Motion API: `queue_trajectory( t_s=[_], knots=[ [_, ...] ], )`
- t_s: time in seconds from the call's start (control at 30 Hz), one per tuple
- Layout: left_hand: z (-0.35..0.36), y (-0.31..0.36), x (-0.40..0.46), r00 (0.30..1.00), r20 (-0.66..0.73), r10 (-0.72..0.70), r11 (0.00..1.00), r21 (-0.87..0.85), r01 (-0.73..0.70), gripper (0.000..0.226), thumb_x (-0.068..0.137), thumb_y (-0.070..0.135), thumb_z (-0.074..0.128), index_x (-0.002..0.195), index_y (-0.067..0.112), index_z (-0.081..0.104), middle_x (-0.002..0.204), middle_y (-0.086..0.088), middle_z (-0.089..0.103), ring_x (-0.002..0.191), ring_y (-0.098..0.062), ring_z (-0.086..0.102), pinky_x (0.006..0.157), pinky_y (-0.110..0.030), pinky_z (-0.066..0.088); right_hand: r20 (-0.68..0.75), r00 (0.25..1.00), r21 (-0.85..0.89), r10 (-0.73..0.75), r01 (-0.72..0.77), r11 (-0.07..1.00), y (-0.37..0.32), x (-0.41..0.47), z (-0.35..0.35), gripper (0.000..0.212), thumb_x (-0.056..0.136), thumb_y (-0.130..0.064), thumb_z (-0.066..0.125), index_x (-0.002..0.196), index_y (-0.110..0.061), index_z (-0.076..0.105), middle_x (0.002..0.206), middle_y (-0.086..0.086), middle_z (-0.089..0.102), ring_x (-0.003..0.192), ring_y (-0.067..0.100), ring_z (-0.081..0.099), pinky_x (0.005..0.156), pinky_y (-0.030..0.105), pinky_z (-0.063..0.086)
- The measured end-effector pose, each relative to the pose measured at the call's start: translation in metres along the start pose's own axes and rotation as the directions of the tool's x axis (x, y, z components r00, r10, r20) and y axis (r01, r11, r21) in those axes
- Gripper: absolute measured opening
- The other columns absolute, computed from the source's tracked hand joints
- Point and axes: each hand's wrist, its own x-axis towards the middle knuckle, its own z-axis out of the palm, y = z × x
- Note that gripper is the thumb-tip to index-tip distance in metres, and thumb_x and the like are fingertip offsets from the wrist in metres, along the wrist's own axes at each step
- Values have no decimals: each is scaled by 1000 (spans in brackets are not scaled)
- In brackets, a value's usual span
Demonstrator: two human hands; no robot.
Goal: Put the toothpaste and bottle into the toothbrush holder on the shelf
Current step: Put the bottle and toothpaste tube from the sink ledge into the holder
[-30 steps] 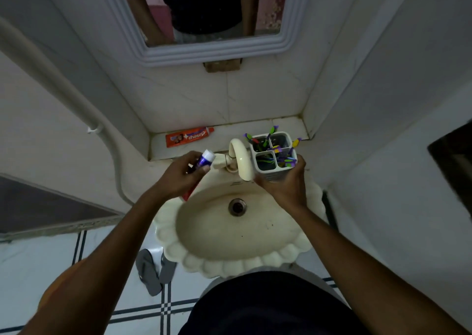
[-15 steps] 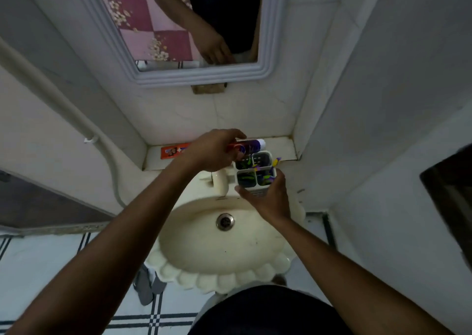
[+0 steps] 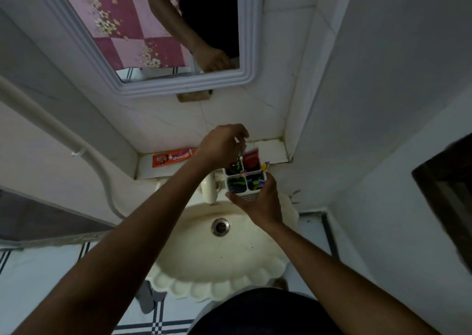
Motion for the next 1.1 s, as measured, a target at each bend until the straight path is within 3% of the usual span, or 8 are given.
queue_trajectory(
  t_s=[0.17,0.27,0.33,0.47,0.63,0.77,0.93,1.1],
  knots=[
    [-6,-47,-19,965,-140,-221,917,-367,157,16,97,29,79,106,16,79,97,7,78,79,-5,73,72,-21,58,-62,998,78,24,-19,997,2,-3,6,132,50,-79,102,158,-36,40,147,-9,63,131,13,67,107,43,63],
    [-6,-94,-45,904,-62,-424,715,-635,292,19,99,19,78,110,5,78,95,-5,79,74,-6,72,63,-16,55,-97,995,116,27,-16,993,2,-5,14,127,49,-80,103,155,-37,46,141,-14,68,126,8,70,105,44,64],
    [2,-127,-60,860,-17,-509,660,-650,378,17,100,16,76,112,3,78,94,-4,79,79,-11,73,62,-13,53,-113,993,143,41,-24,989,3,-7,17,125,47,-80,102,152,-38,49,138,-17,70,124,6,71,105,45,64],
    [26,-191,-73,858,-41,-512,803,-380,460,13,102,24,72,96,15,80,90,-5,80,89,-22,75,78,-26,52,-127,990,167,62,-40,985,0,-11,22,120,48,-78,105,149,-47,49,138,-19,72,127,9,72,107,48,64],
    [45,-242,-67,926,-58,-373,924,69,377,40,99,30,70,135,14,69,136,-16,67,118,-41,66,97,-46,53,-163,983,174,85,-56,983,3,-9,32,107,46,-76,106,136,-69,47,140,-18,71,132,15,71,110,53,62],
    [45,-257,-47,902,115,-417,867,349,357,57,101,31,62,154,16,47,150,-13,56,130,-38,55,106,-48,45,-162,981,201,103,-69,977,1,-8,33,119,48,-69,109,150,-51,51,145,-14,72,134,14,71,112,54,61],
    [43,-268,-40,856,141,-498,798,460,389,66,96,53,67,143,10,54,143,-17,54,134,-40,47,109,-52,39,-188,976,171,108,-76,982,2,-9,32,119,49,-70,108,151,-49,51,143,-15,71,134,12,70,112,53,61],
    [7,-255,-43,890,163,-427,874,326,360,31,103,44,58,117,17,60,109,-13,73,94,-35,71,79,-40,57,-154,982,171,107,-80,982,5,-5,27,116,48,-70,109,147,-52,50,140,-18,72,131,11,71,110,49,62]
  ],
)
